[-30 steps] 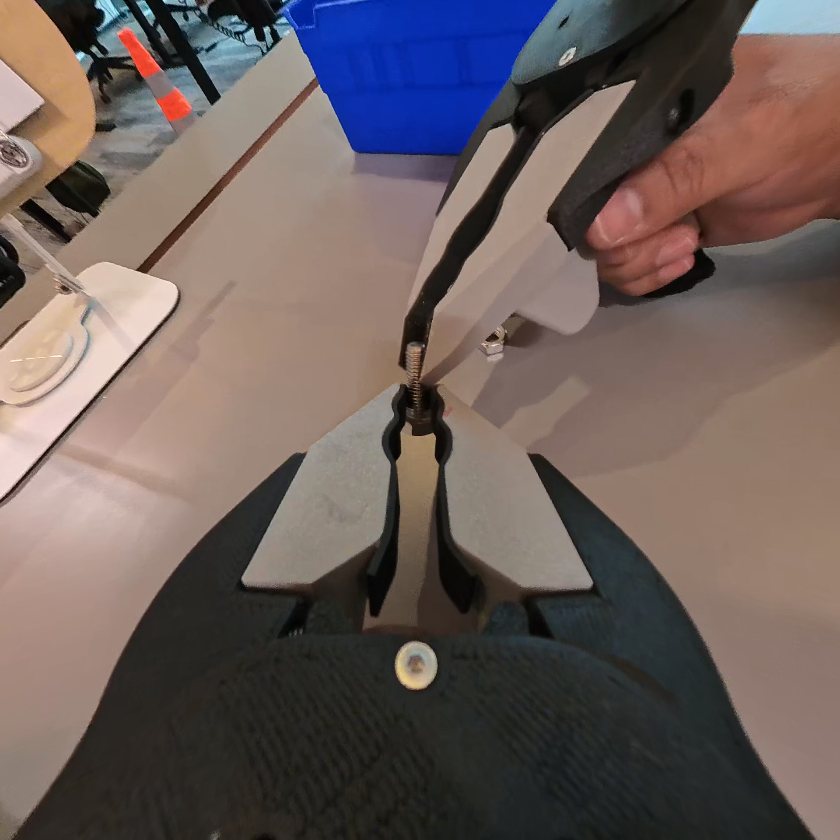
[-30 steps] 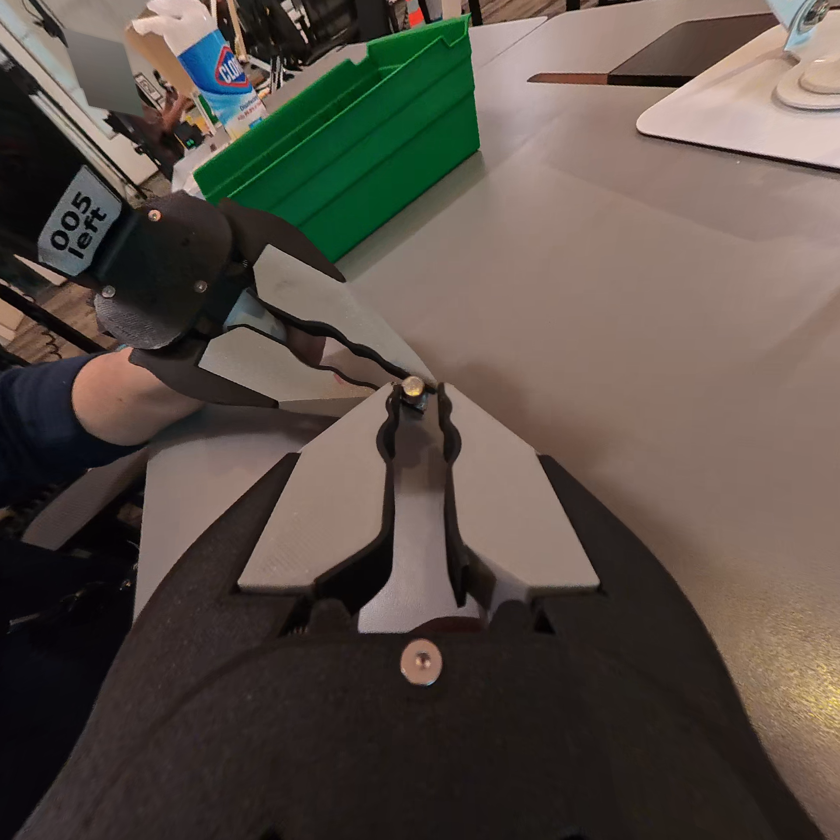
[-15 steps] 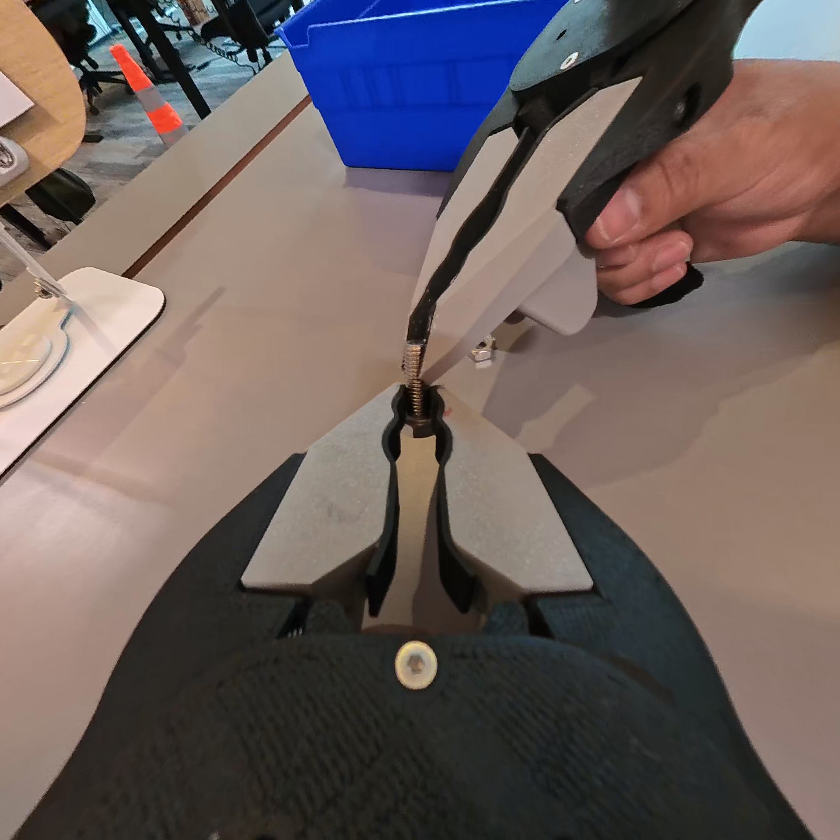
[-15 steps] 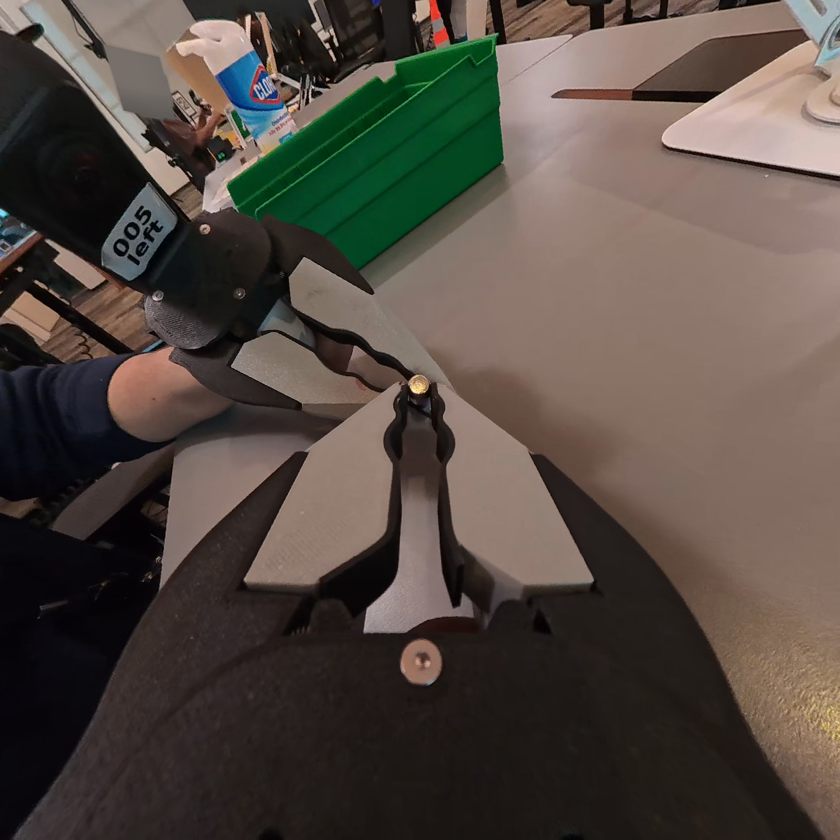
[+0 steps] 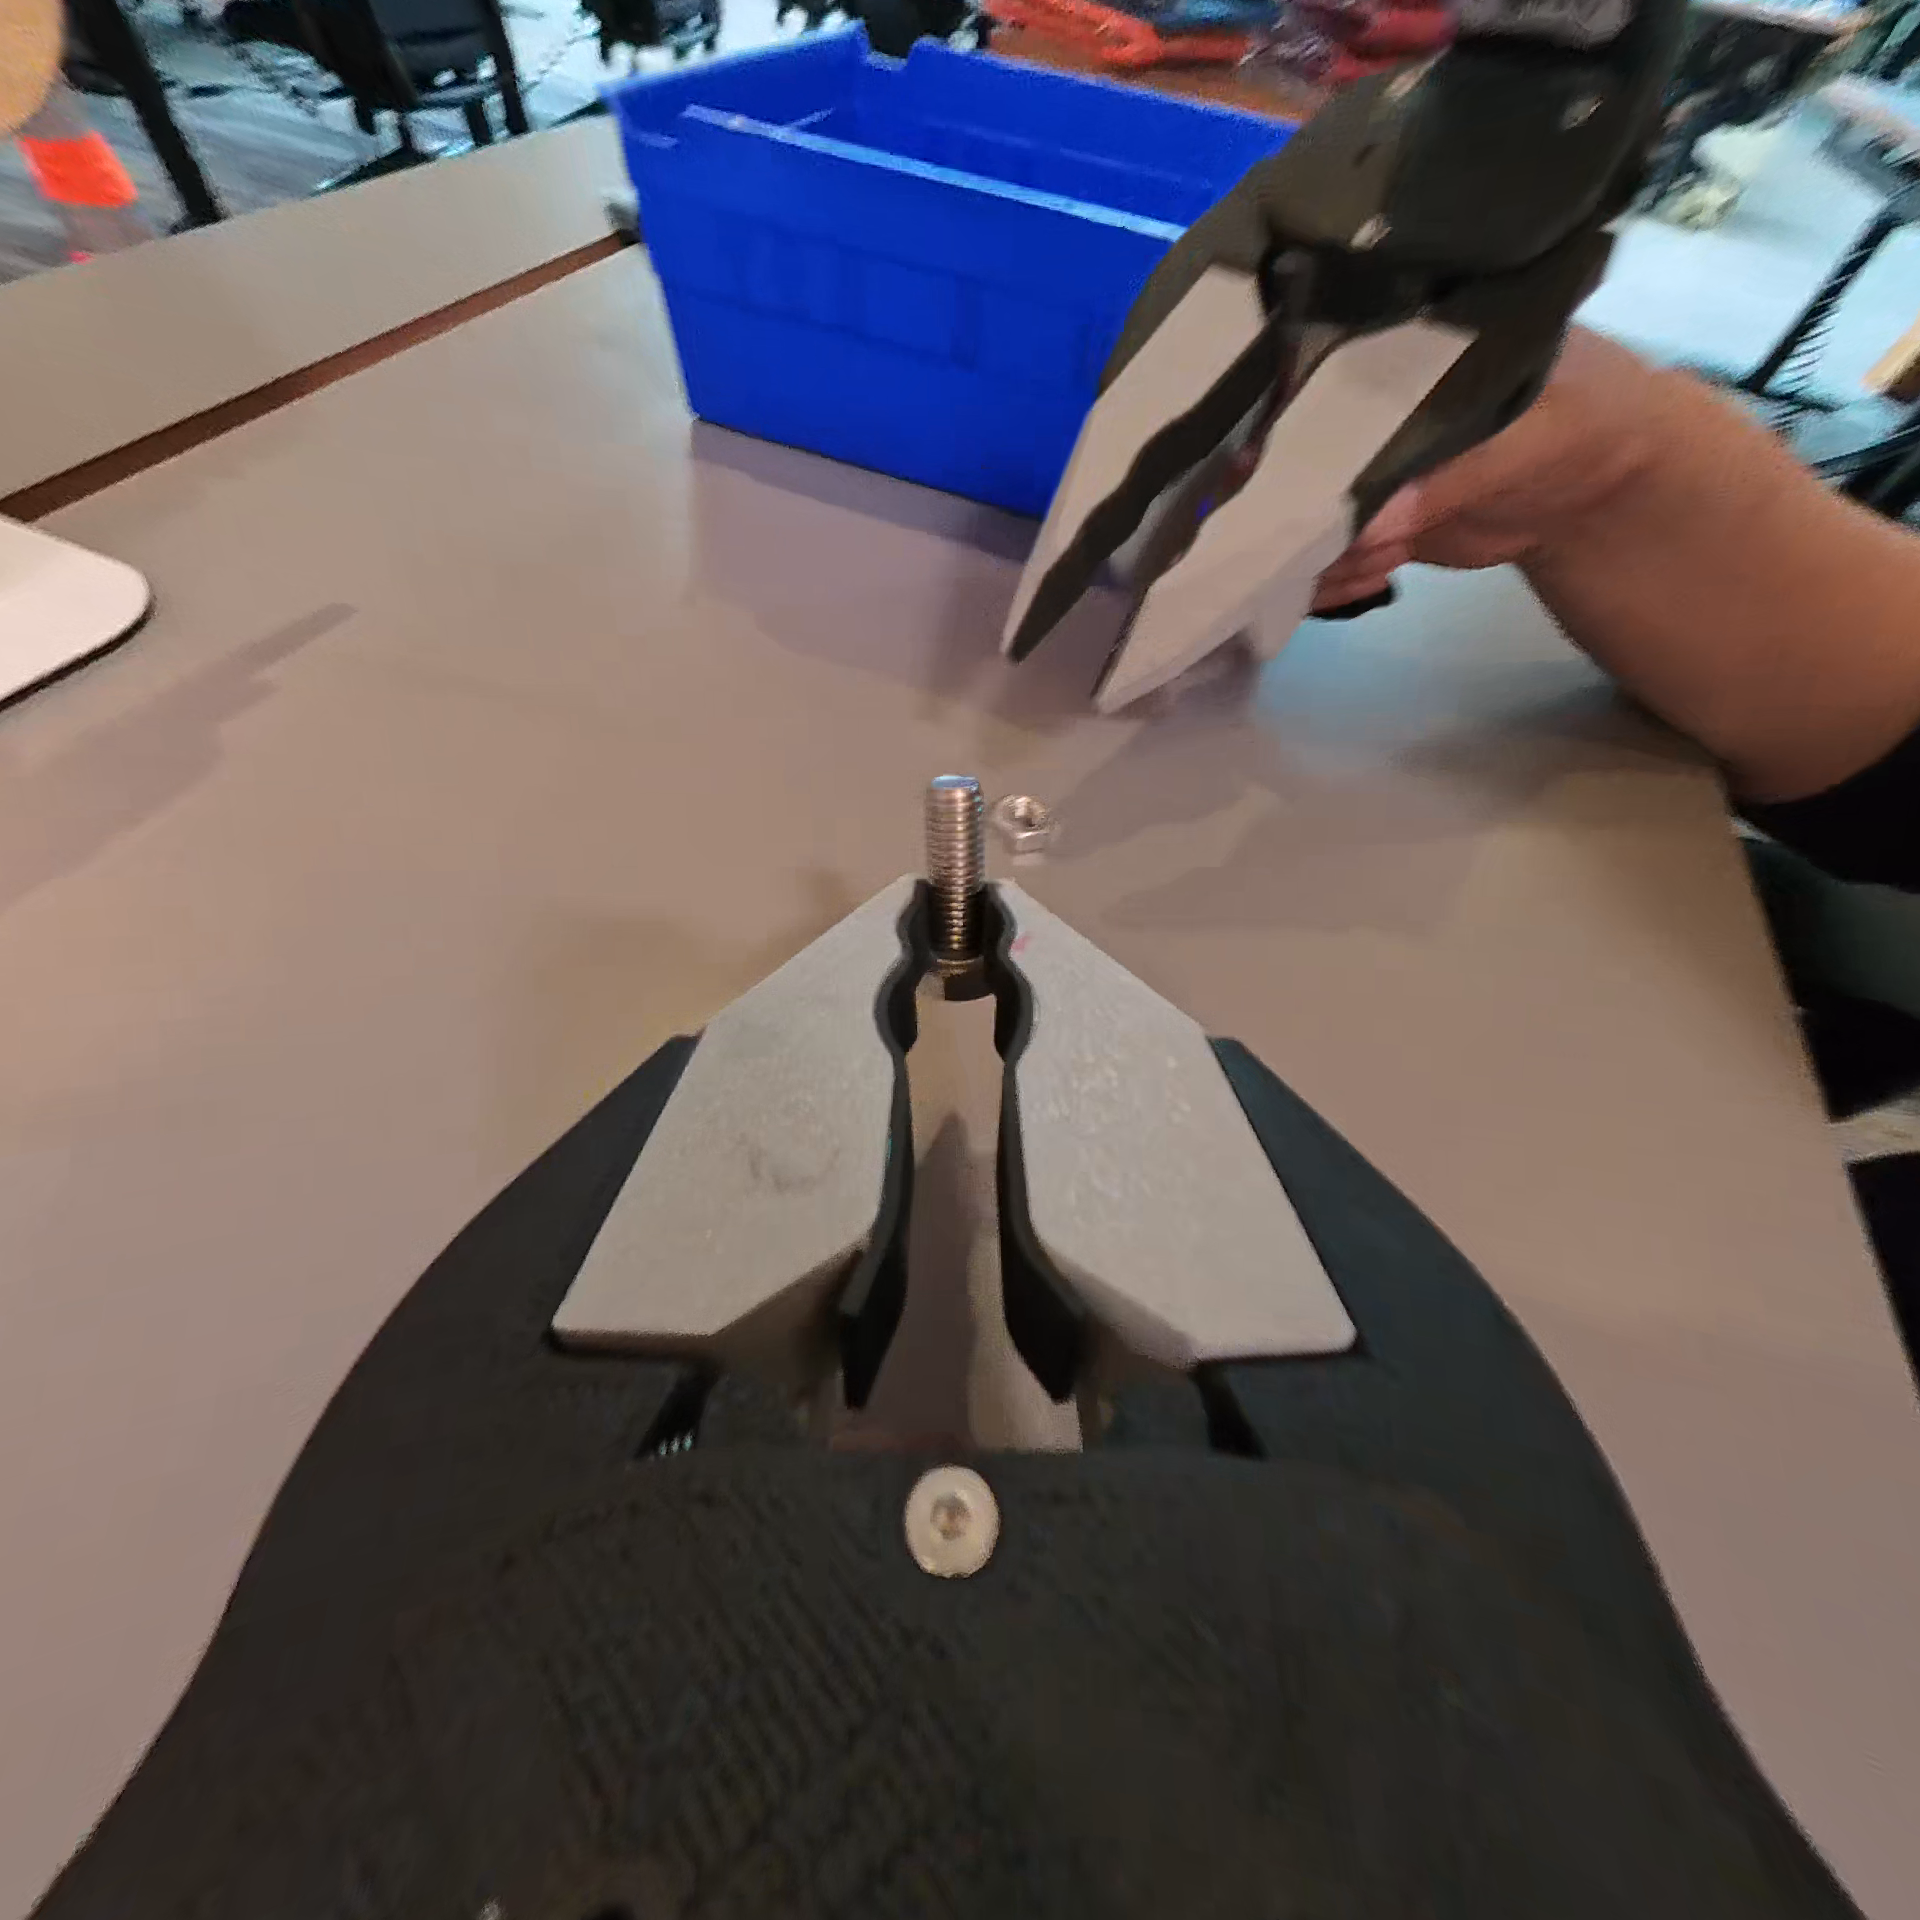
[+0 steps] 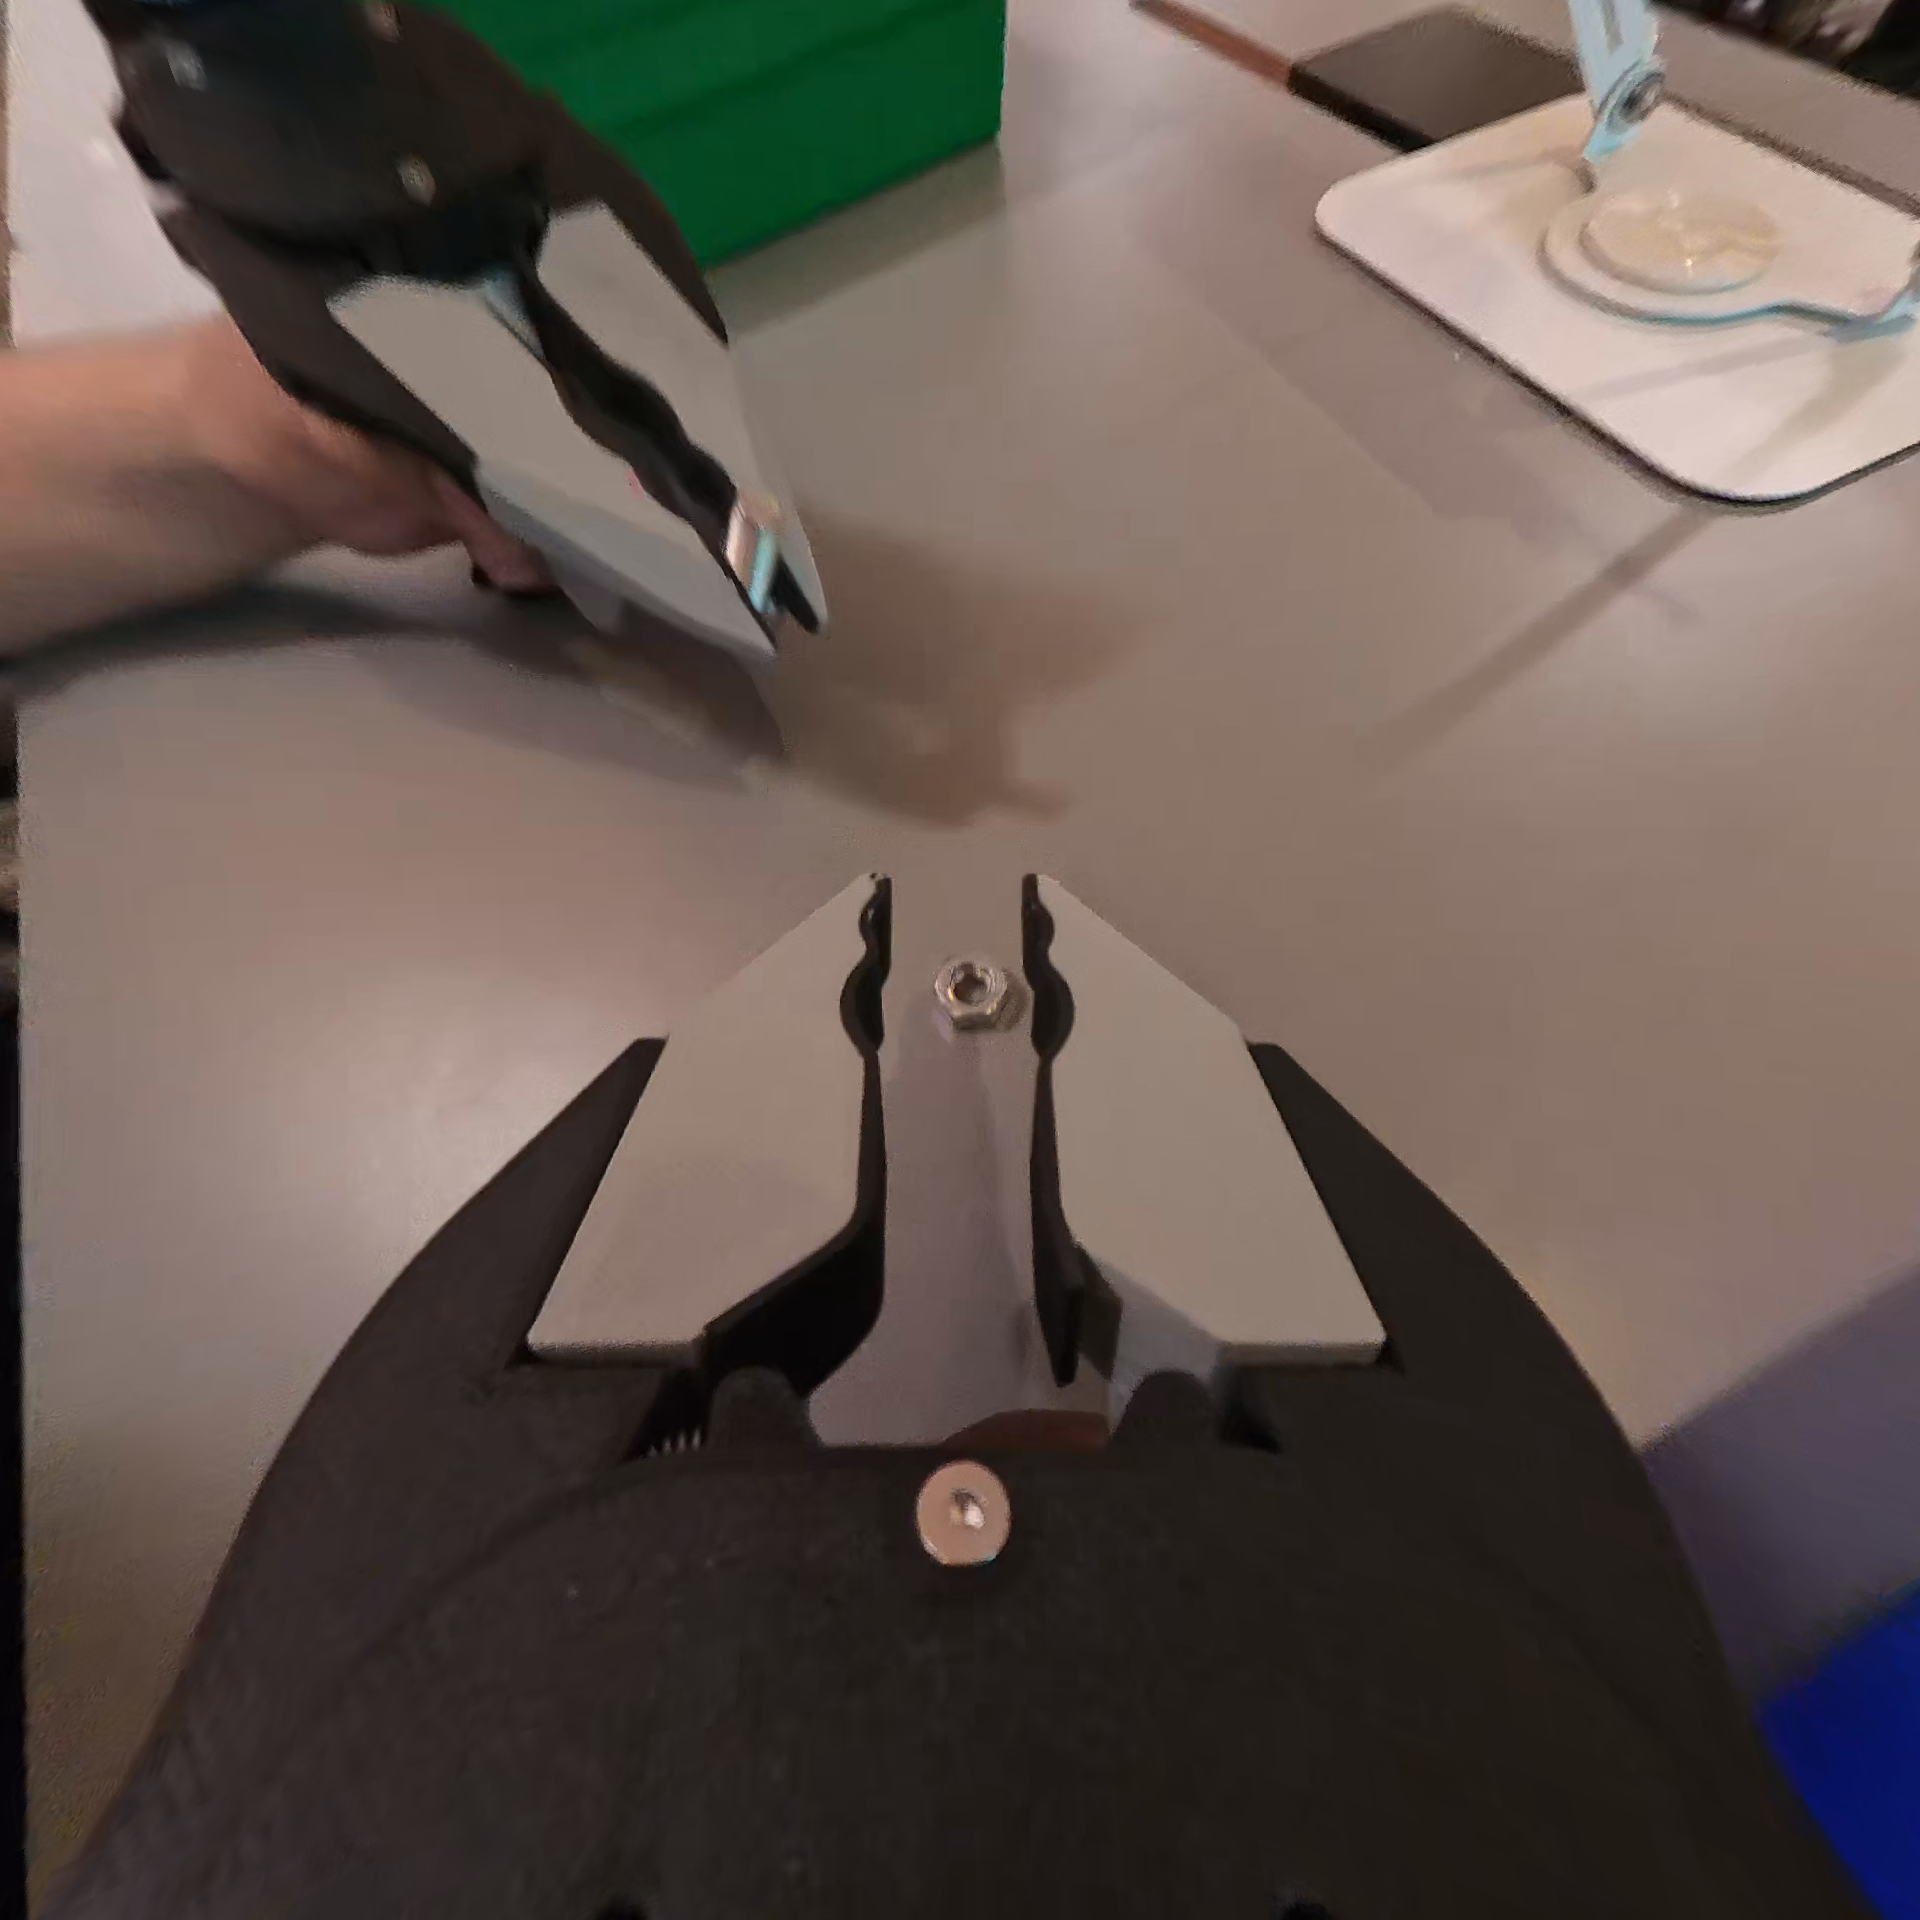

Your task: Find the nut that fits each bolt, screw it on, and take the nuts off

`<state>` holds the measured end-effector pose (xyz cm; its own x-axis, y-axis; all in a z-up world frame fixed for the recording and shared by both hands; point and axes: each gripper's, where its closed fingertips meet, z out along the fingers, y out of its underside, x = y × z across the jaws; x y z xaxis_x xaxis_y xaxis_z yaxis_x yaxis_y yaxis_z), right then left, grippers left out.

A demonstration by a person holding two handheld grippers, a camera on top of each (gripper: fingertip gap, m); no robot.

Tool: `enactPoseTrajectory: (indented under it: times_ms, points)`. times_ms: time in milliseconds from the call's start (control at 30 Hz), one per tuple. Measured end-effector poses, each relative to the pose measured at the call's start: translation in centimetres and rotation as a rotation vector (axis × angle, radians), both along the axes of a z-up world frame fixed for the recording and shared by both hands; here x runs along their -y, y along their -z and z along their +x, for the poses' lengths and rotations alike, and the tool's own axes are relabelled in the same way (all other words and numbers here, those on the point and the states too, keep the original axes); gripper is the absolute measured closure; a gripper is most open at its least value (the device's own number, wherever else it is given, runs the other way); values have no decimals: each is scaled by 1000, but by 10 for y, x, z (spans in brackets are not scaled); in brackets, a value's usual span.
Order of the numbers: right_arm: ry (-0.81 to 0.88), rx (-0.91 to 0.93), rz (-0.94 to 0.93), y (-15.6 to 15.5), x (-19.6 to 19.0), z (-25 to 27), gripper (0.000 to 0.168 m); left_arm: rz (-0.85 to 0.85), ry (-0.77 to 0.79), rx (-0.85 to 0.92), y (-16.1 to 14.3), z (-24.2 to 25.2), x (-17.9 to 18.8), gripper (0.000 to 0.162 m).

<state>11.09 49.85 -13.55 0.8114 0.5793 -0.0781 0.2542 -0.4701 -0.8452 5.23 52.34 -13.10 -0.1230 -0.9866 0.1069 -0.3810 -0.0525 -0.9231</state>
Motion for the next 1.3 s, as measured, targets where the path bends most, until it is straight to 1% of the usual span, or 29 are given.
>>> enactPoseTrajectory:
  times_ms: [100, 167, 233, 367, 500, 533, 633, 767, 967, 1100, 1200, 1300]
  points:
    - [14, 78, -31, 18, -5, 1, 144, -30, 104, 62, -10, -6, 11, 155]
    - [-26, 142, -68, 31, -1, -3, 144, -15, 150, 78, -12, -10, 13, 155]
    - [-37, 195, -73, 38, 1, -2, 143, -49, 205, 113, -18, -15, 17, 155]
    - [-58, 197, -68, 42, 1, -2, 144, -118, 339, 192, -31, -27, 30, 155]
    - [-69, 202, -98, 51, 2, 0, 147, -141, 424, 225, -36, -35, 39, 155]
    - [-73, 195, -87, 50, 1, -1, 152, -143, 425, 226, -37, -35, 39, 155]
    - [-91, 201, -74, 50, 1, -6, 152, -146, 418, 222, -36, -34, 38, 155]
    - [-62, 213, -61, 50, -5, -12, 152, -144, 391, 214, -35, -32, 35, 155]
    - [-90, 222, -45, 49, -4, -22, 151, -155, 370, 218, -36, -31, 31, 155]
    - [-67, 180, -68, 48, -5, -18, 140, -156, 359, 210, -35, -29, 30, 155]
    - [-47, 175, -78, 49, -6, -17, 141, -148, 333, 208, -34, -27, 26, 155]
    - [8, 184, -98, 50, -7, -16, 140, -123, 258, 225, -36, -23, 16, 155]
